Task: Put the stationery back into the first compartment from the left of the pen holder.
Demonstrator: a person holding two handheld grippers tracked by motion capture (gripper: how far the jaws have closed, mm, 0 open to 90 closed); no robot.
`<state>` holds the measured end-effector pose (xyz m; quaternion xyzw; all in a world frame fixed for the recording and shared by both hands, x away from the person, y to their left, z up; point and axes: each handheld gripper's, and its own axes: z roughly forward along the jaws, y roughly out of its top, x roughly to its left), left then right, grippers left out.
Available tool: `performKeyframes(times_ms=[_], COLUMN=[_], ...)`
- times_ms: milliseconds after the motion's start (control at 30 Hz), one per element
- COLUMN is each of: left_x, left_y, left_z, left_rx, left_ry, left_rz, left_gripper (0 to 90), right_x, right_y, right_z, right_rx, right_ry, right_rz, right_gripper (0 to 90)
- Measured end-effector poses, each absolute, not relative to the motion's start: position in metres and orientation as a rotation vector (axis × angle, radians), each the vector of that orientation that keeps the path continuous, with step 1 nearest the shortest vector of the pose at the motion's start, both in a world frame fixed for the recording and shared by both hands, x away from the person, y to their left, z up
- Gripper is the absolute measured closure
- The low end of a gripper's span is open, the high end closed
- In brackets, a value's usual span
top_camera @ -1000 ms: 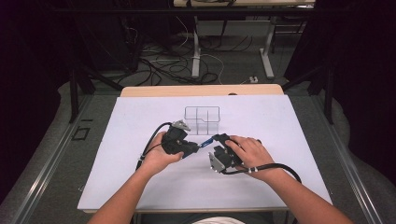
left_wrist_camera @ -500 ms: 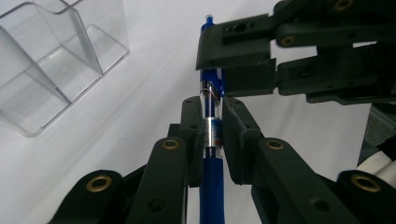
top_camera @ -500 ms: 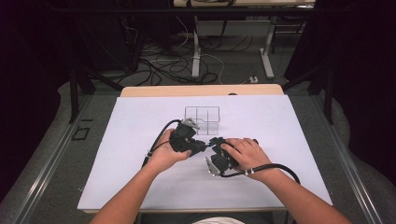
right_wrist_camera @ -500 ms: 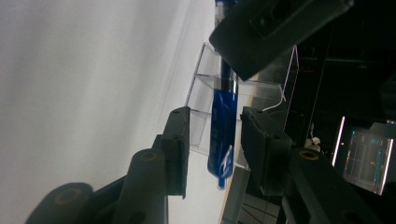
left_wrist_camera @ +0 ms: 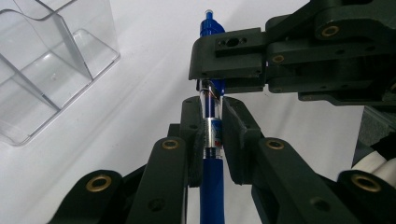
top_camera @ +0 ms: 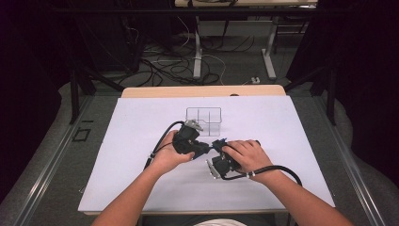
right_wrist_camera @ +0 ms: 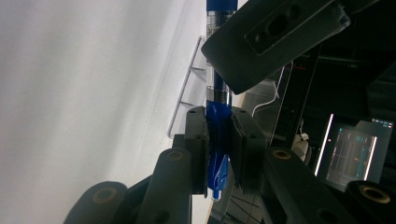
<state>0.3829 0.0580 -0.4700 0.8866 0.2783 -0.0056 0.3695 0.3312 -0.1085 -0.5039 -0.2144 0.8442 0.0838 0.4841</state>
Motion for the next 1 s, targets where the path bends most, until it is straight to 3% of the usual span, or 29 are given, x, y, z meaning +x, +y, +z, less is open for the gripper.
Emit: performKeyframes(times_ms=[167,267,600,1000], left_x=[0.383,0.383,0.382,0.385], left_y=[0.06,0.062,0.089,0.126], left_z=[-0.47,-0.47,-0.473,-0.479], left_rx=[2.254,2.223,2.119,2.066], left_ry=[0.713,0.71,0.774,0.791], left_rz=[-0.006,0.032,0.1,0.303], left_gripper=[79.3,69.0,48.5,36.9], right_x=[0.332,0.333,0.338,0.343], right_y=[-0.108,-0.107,-0.108,-0.107], right_z=[-0.503,-0.502,-0.504,-0.497], right_rx=[-0.517,-0.497,-0.488,-0.456], right_ry=[2.056,2.065,2.074,2.1], right_rz=[0.206,0.222,0.236,0.327], right_gripper=[79.3,79.4,79.5,79.5])
